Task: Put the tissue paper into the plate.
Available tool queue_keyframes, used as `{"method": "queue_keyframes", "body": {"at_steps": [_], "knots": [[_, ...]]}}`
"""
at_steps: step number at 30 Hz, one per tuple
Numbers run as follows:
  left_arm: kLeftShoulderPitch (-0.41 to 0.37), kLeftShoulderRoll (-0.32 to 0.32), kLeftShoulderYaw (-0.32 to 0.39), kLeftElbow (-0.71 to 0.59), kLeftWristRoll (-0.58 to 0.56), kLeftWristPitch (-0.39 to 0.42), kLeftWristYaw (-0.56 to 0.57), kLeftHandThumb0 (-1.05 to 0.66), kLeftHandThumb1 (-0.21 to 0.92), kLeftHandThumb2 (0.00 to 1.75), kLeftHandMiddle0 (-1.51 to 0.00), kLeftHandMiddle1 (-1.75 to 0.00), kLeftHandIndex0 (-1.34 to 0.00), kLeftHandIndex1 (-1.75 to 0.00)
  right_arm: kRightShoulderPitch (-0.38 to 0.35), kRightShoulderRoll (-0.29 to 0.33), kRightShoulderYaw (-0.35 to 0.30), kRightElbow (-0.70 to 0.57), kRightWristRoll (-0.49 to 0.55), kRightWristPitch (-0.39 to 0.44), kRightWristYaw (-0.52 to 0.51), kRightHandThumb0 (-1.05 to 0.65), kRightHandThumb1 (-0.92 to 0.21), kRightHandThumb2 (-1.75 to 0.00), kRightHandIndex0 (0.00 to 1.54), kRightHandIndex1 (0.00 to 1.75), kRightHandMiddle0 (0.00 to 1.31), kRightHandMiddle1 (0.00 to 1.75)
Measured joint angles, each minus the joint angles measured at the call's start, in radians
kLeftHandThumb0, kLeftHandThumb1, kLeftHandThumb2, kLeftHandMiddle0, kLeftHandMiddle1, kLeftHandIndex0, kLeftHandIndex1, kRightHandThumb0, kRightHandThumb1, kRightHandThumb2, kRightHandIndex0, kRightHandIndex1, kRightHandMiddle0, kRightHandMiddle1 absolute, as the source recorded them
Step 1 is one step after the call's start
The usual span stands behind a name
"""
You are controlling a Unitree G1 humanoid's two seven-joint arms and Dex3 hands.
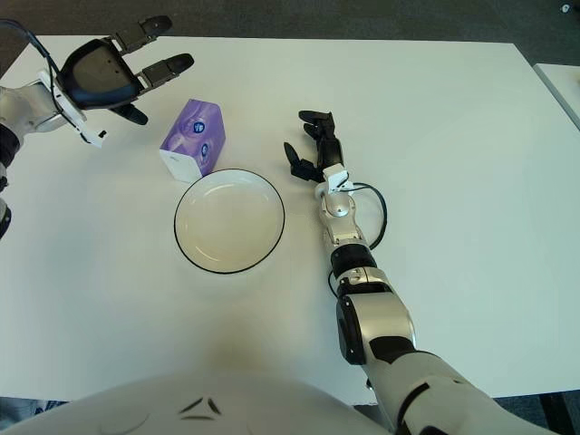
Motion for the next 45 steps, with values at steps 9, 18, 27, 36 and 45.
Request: {"method": "queue_keyframes", "body": {"at_steps": [9,18,27,36,45], "knots": [[0.0,0.008,0.027,-0.01,-0.011,0.0,-0.003,-1.03,0.92,0.1,0.0,0.0,0.0,-0.12,0.0,0.002,-0.003,0.0,0.002,0.0,0.003,-0.43,-0.56,-0.85,0.36,0.8,0.0,1.15],[-0.006,0.016,0.0,-0.025,0.034,-0.003,0.002,-1.02,0.92,0.14,0.0,0.0,0.0,-0.07,0.0,0.003,-0.014,0.0,0.01,-0.002,0.021,-0.42,-0.53,-0.9,0.36,0.85,0.01,1.19],[-0.036,0.012,-0.068,-0.042,0.142,-0.006,0.045,-0.97,0.92,0.19,0.0,0.0,0.0,-0.02,-0.001,0.002,-0.017,0.0,0.026,-0.003,0.035,-0.44,-0.54,-0.88,0.36,0.84,0.0,1.19],[-0.063,-0.014,-0.104,-0.085,0.187,-0.013,0.072,-0.79,0.88,0.17,0.0,0.0,-0.02,-0.03,-0.001,0.002,-0.018,0.001,0.026,-0.003,0.037,-0.46,-0.55,-0.86,0.36,0.83,0.0,1.2],[-0.066,-0.044,-0.127,-0.135,0.198,-0.054,0.115,-0.47,0.57,0.69,0.0,0.0,0.0,-0.06,-0.005,0.002,-0.019,0.005,0.027,-0.003,0.037,-0.45,-0.56,-0.85,0.37,0.83,0.0,1.19]]}}
